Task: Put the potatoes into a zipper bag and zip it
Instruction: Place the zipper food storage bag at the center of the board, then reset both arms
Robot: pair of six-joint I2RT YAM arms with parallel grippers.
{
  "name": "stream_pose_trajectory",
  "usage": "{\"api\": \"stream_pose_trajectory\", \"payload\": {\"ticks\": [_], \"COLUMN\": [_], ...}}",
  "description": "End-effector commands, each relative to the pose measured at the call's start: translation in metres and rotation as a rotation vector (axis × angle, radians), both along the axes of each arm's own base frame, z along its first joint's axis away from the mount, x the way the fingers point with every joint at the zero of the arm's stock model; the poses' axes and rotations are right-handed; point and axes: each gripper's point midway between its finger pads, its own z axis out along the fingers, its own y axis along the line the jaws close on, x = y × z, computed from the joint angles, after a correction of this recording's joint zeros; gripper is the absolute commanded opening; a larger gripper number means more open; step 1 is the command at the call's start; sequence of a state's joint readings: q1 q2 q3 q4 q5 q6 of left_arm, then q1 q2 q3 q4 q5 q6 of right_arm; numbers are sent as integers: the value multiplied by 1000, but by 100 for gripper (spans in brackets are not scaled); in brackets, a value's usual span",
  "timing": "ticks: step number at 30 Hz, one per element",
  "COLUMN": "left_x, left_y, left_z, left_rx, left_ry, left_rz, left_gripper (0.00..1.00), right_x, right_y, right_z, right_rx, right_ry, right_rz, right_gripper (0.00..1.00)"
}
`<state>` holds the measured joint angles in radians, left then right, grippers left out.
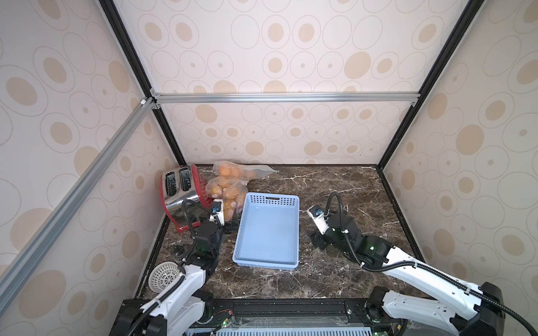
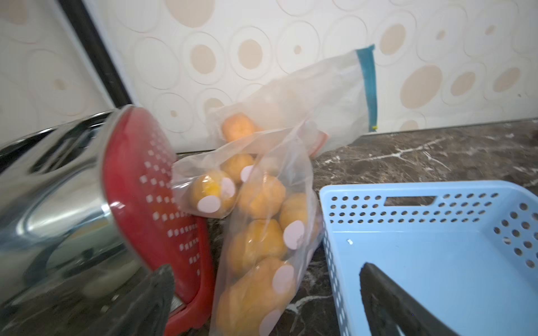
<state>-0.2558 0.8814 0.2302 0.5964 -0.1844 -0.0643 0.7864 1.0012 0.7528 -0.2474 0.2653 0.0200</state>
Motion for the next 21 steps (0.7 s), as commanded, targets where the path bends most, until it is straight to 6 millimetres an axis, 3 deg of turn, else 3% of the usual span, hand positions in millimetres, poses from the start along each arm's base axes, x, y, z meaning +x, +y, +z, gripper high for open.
{"api": "stream_pose_trajectory", "payload": {"ticks": [1, 3, 6, 9, 11, 14, 17, 18, 21], "left_x": [-20, -32, -46, -46, -35, -23, 3, 12, 29], "left_y": [32, 45, 55, 57, 50, 47, 49, 48, 37], "left_z": [20, 10, -5, -22, -26, -23, -26, -22, -23], "left_rx": [-60, -16, 38, 62, 74, 96, 122, 126, 158], "left_ry": [-163, -172, -184, -154, -107, -115, -79, -94, -121], "left_rz": [169, 230, 269, 273, 242, 243, 273, 266, 212], "left_gripper": [99, 99, 99, 99, 99, 99, 99, 99, 98], "right_x": [35, 44, 46, 51, 54, 63, 76, 81, 99], "right_y": [-50, -82, -107, -140, -163, -176, -205, -211, -213], "right_z": [11, 2, -13, -36, -38, -45, -76, -86, -81], "right_rx": [168, 150, 54, -9, -15, -79, -16, -7, -15], "right_ry": [-75, -130, -206, -226, -193, -254, -195, -182, -236], "right_rz": [-299, -421, -498, -620, -716, -703, -788, -803, -803], "right_gripper": [77, 77, 77, 79, 80, 80, 80, 79, 79]}}
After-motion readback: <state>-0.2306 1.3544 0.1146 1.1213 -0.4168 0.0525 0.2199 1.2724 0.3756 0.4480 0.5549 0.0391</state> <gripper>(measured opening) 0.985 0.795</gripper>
